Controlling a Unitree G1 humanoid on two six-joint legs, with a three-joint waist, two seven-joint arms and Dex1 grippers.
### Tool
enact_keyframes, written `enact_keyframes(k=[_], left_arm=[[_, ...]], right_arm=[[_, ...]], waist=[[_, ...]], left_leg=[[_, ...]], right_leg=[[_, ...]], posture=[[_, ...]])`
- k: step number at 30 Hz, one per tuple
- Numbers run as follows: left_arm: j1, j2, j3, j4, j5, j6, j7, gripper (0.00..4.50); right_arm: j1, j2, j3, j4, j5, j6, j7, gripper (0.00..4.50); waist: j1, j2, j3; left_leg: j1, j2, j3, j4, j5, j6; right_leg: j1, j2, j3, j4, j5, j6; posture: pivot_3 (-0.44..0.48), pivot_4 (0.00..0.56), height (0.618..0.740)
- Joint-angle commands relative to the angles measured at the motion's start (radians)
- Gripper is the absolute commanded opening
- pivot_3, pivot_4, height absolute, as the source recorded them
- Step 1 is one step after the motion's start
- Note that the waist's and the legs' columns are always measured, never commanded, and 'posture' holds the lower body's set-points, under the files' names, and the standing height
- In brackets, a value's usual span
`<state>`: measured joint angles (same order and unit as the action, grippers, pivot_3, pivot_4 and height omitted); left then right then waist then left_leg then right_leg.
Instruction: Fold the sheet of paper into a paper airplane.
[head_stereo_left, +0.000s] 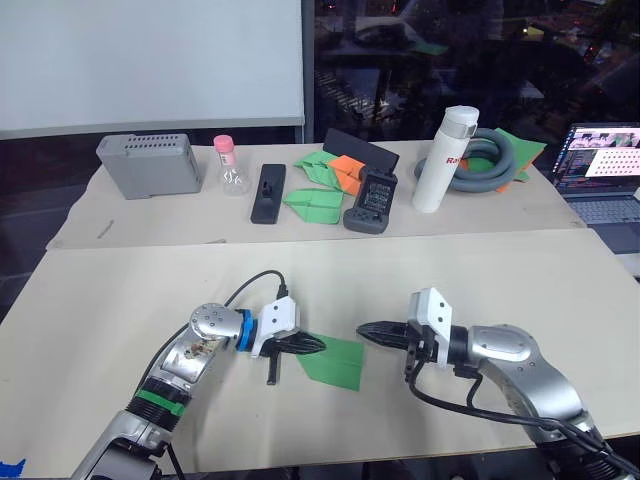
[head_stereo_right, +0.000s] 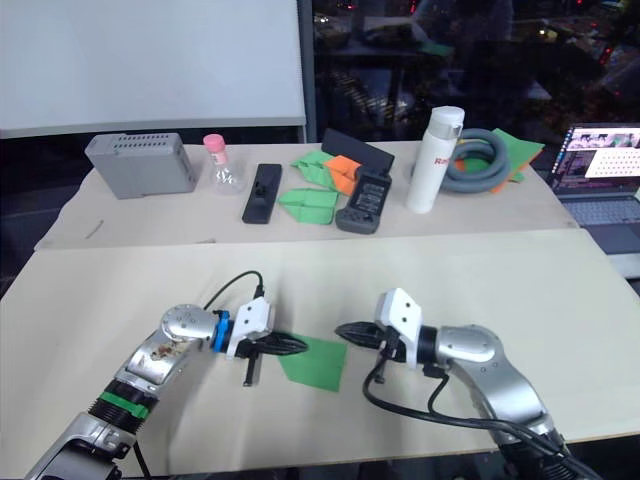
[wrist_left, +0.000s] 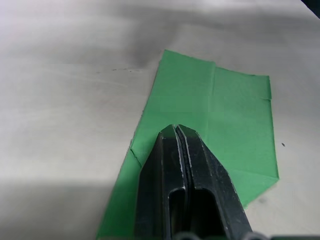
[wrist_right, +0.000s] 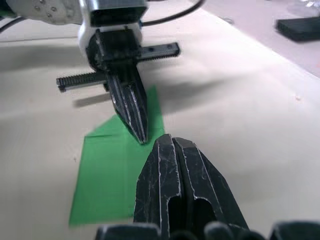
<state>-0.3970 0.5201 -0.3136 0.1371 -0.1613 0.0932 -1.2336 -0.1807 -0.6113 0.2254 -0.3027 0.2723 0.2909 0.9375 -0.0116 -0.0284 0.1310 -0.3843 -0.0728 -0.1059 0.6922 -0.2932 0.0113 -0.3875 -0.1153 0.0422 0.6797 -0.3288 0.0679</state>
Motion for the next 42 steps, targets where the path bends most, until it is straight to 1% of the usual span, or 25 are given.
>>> enact_keyframes(k=[1,8,12,20,24,27,29,32,35,38,41,42], left_arm=[[0.033,0.017,0.004,-0.030,0.002,0.029,0.009,0.00],[0.098,0.060,0.058,-0.070,-0.008,0.058,0.051,0.00],[0.093,0.093,0.128,-0.040,-0.020,0.068,0.087,0.00],[0.145,0.127,0.149,-0.085,-0.021,0.072,0.100,0.00],[0.163,0.130,0.174,-0.140,-0.050,0.101,0.115,0.00],[0.168,0.130,0.182,-0.177,-0.067,0.128,0.121,0.00],[0.170,0.147,0.181,-0.204,-0.055,0.129,0.120,0.00],[0.167,0.164,0.214,-0.259,-0.088,0.172,0.127,0.00],[0.166,0.202,0.238,-0.308,-0.113,0.235,0.128,0.00],[0.157,0.206,0.271,-0.335,-0.138,0.273,0.156,0.00],[0.153,0.219,0.314,-0.393,-0.197,0.358,0.173,0.00],[0.158,0.225,0.332,-0.412,-0.222,0.390,0.176,0.53]], right_arm=[[-0.022,0.031,0.049,0.029,-0.037,-0.001,-0.006,0.02],[-0.034,0.060,0.150,0.133,-0.100,0.015,0.021,0.02],[-0.037,0.065,0.148,0.163,-0.107,0.018,0.031,0.02],[-0.041,0.066,0.136,0.198,-0.113,0.001,0.047,0.02],[-0.047,0.069,0.126,0.204,-0.101,-0.001,0.054,0.02],[-0.049,0.063,0.114,0.183,-0.075,0.010,0.075,0.02],[-0.056,0.049,0.053,0.098,-0.008,0.075,0.071,0.02],[-0.071,0.008,-0.035,-0.033,0.087,0.173,0.066,0.02],[-0.081,-0.009,-0.105,-0.111,0.180,0.286,0.041,0.02],[-0.086,-0.029,-0.144,-0.149,0.236,0.381,0.015,0.02],[-0.073,-0.061,-0.146,-0.147,0.225,0.398,0.008,0.02],[-0.067,-0.068,-0.148,-0.144,0.226,0.400,0.007,0.60]], waist=[[-0.001,0.000,0.000],[-0.004,0.001,0.001],[-0.005,0.001,0.001],[-0.003,0.002,0.001],[-0.003,0.002,0.001],[-0.003,0.002,0.001],[-0.002,0.002,0.001],[-0.001,0.003,0.002],[-0.002,0.003,0.002],[-0.003,0.003,0.003],[-0.003,0.003,0.003],[-0.003,0.003,0.003]], left_leg=[[0.000,0.000,0.000,0.000,0.000,0.000],[0.002,0.000,0.000,-0.001,0.000,0.000],[0.004,0.001,0.000,-0.003,0.001,-0.001],[0.009,0.001,0.000,-0.008,0.001,-0.002],[0.010,0.001,0.000,-0.011,0.001,-0.002],[0.010,0.001,0.000,-0.012,0.001,-0.001],[0.009,0.001,0.000,-0.012,0.002,-0.003],[0.004,0.001,0.000,-0.011,0.003,-0.005],[0.002,0.001,0.000,-0.011,0.003,-0.005],[0.002,0.002,0.000,-0.012,0.003,-0.005],[0.001,0.001,0.000,-0.012,0.003,-0.005],[0.001,0.001,0.000,-0.012,0.003,-0.005]], right_leg=[[0.000,0.000,0.000,0.000,0.000,0.000],[0.000,0.000,0.000,0.000,0.000,0.000],[0.000,0.001,0.000,0.000,0.000,0.000],[0.001,0.000,0.000,0.000,0.000,0.000],[0.001,0.000,0.001,0.000,0.000,0.000],[0.001,0.000,0.001,0.000,0.000,0.000],[0.001,0.000,0.001,0.000,0.000,0.000],[-0.003,0.000,0.001,0.000,0.000,0.000],[-0.005,0.000,0.001,0.000,0.000,0.000],[-0.005,0.001,0.001,0.000,0.000,0.000],[-0.005,0.000,0.001,-0.001,0.000,0.000],[-0.005,0.000,0.001,-0.001,0.000,0.000]], posture=[[0.000,0.150,0.740],[0.000,0.150,0.740],[0.000,0.150,0.740],[0.000,0.150,0.740],[0.000,0.150,0.740],[0.000,0.150,0.740],[0.000,0.150,0.740],[0.000,0.150,0.740],[0.000,0.150,0.740],[0.000,0.150,0.740],[0.000,0.150,0.740],[0.000,0.150,0.740]])
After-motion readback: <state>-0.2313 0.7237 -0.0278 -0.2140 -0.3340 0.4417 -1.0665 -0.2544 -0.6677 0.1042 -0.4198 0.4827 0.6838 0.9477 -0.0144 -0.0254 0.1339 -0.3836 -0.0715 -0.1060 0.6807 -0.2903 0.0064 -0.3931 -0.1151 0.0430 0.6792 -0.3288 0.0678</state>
